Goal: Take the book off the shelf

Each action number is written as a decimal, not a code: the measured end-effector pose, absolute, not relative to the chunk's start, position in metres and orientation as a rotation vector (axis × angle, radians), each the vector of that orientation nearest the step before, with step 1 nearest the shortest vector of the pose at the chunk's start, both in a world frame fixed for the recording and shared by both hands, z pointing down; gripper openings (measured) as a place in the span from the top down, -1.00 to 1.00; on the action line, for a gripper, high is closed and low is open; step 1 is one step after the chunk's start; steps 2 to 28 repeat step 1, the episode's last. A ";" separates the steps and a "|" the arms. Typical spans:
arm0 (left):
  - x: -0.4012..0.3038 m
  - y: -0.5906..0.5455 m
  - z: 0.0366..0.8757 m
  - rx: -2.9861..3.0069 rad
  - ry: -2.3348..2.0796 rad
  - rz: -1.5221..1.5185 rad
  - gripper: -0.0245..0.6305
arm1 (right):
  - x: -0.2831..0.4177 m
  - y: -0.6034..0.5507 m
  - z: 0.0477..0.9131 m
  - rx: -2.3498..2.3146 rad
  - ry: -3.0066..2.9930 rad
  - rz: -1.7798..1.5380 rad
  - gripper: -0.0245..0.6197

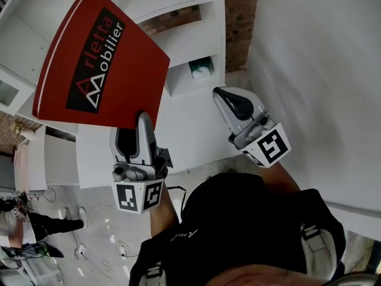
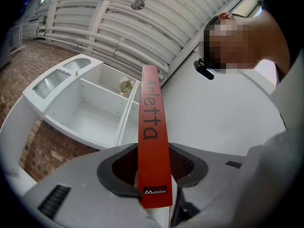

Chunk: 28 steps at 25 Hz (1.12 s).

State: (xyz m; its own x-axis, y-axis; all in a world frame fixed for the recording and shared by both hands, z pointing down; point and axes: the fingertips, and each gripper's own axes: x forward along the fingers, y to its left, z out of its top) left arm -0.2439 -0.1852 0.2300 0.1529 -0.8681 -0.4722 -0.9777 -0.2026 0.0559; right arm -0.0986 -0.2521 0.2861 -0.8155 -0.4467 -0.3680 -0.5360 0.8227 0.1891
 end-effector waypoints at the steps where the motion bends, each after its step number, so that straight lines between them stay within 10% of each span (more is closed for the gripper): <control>1: -0.244 -0.185 0.230 -2.168 1.789 0.598 0.43 | -0.099 -0.252 0.286 -0.747 2.697 0.411 0.92; 28: -0.244 -0.185 0.230 -2.168 1.789 0.598 0.43 | -0.099 -0.252 0.286 -0.747 2.697 0.411 0.92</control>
